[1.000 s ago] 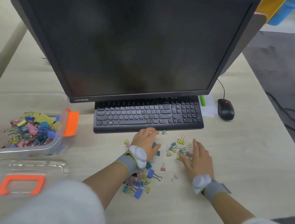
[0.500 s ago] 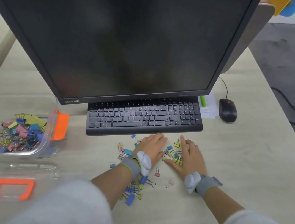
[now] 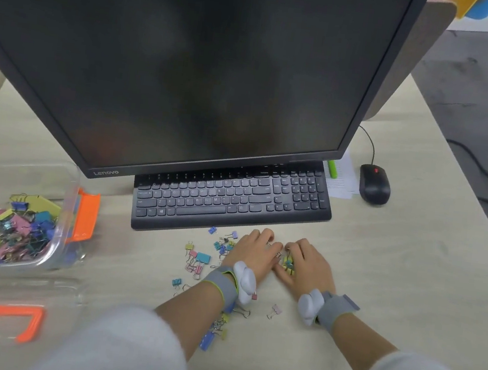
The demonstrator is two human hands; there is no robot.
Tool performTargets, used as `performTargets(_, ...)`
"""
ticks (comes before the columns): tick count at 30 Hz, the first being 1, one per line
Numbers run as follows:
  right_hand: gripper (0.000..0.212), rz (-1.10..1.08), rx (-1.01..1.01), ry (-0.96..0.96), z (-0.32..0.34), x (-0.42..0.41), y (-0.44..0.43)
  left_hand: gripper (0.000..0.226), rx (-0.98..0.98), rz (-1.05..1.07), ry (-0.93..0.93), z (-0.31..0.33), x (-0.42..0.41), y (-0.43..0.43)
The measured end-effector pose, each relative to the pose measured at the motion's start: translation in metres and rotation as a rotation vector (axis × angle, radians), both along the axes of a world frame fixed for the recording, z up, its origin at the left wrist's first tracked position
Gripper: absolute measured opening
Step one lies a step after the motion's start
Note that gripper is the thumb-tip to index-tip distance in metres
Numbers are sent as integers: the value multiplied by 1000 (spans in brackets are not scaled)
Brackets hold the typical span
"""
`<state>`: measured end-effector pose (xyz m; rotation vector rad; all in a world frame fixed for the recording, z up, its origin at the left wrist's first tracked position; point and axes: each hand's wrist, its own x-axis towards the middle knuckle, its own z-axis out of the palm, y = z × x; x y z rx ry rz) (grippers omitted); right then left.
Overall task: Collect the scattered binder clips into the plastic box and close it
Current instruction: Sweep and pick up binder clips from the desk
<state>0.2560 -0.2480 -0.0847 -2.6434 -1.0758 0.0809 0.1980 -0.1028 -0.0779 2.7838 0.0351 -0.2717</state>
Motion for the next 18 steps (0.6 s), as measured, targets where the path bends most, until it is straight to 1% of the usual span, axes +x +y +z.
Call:
performTargets(4,28,-11,-4,-27,5,-4,6,25,-24,33,24,-3,2,-6)
performTargets(7,24,-43,9,-42,10,-5,11,31,-68,-2,33,-5,-1,-5)
performTargets(10,23,-53,3,-49,15,-5,14,37,-66,-26,43,-7,-3,-1)
performTargets(14,21,-16,13,10,23,-6,14,32,-87,17,51,-10,-1,-1)
performTargets(16,14,4,-22,70,23,-6,13,28,-96,35,56,-11,0,-1)
performTargets(18,22,23,-104,166,18,-7,11,24,-90,50,67,-11,0,-3)
